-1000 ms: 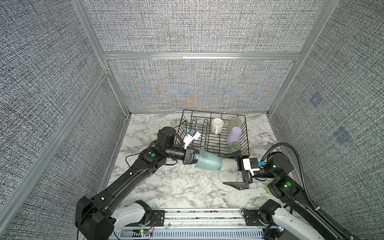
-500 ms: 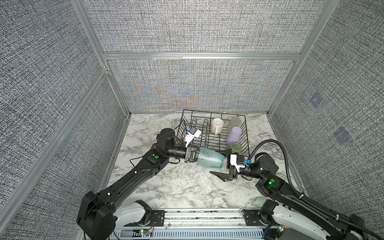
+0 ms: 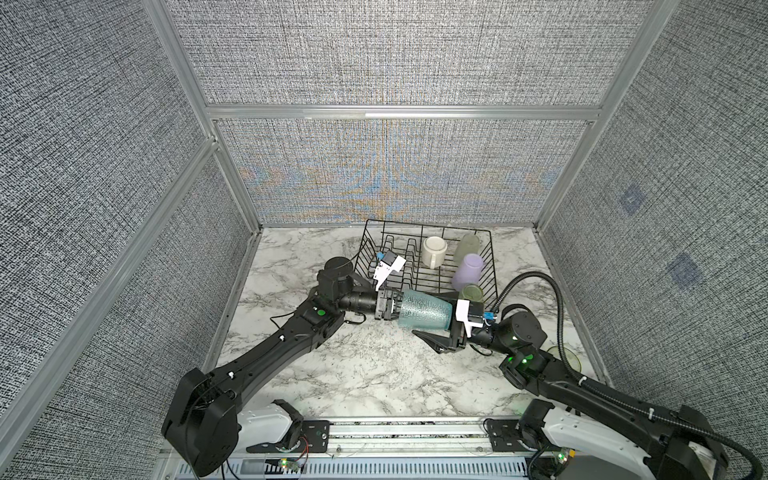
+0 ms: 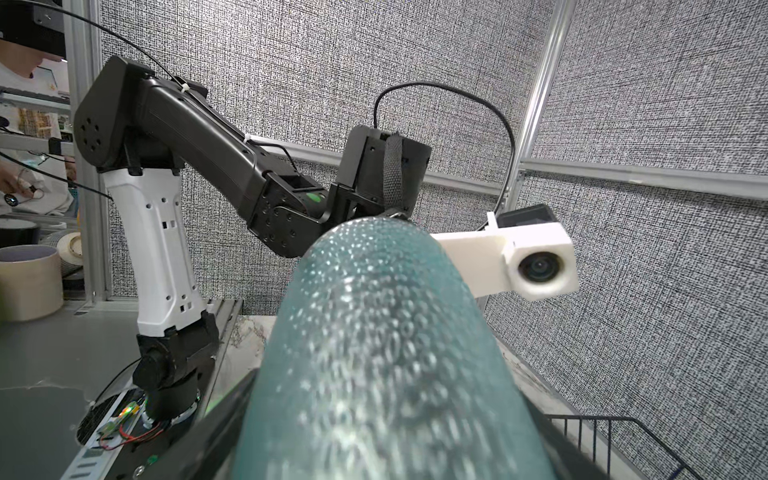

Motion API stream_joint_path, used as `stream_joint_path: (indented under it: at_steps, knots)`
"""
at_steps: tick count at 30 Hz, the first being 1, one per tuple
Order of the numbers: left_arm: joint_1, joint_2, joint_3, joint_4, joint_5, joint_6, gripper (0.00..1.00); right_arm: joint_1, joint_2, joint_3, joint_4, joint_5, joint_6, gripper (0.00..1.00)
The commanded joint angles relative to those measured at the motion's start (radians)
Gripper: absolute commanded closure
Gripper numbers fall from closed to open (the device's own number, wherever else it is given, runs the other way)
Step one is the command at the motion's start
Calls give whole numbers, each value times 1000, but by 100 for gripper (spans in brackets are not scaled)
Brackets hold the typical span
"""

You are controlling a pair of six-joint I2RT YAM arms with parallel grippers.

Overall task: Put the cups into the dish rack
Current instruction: 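Hand the teal cup from the left gripper to the right gripper, then lower the teal cup into the rack with the right gripper while left withdraws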

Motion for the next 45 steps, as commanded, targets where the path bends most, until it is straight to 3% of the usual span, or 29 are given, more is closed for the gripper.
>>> stream_joint_path:
  at_steps: [1,10,16,20,23,31,35,39,45]
  knots:
    - [-2,14,0,29,-25,-6,100,3,19,5,104,-26,19,20]
    - [-5,47,17,22,-11,-7,98,3,60,19,127,-51,42,29]
    - [2,59,27,-38,-43,37,67,1,56,9,112,-35,49,35]
    - [29,46,16,-93,-118,54,55,-15,35,4,50,-20,59,36]
    - [67,48,-13,-63,-146,23,49,-40,-2,19,-75,-2,69,36]
    - [209,-53,-82,-188,-267,64,45,-149,-53,211,-699,18,34,36]
    - [260,-150,-81,-389,-426,167,44,-177,8,340,-950,107,-23,36]
    - [283,-230,-64,-589,-649,249,44,-194,111,484,-1190,214,-70,37]
    - [285,-317,-72,-806,-1023,294,44,-224,301,674,-1399,304,-74,36]
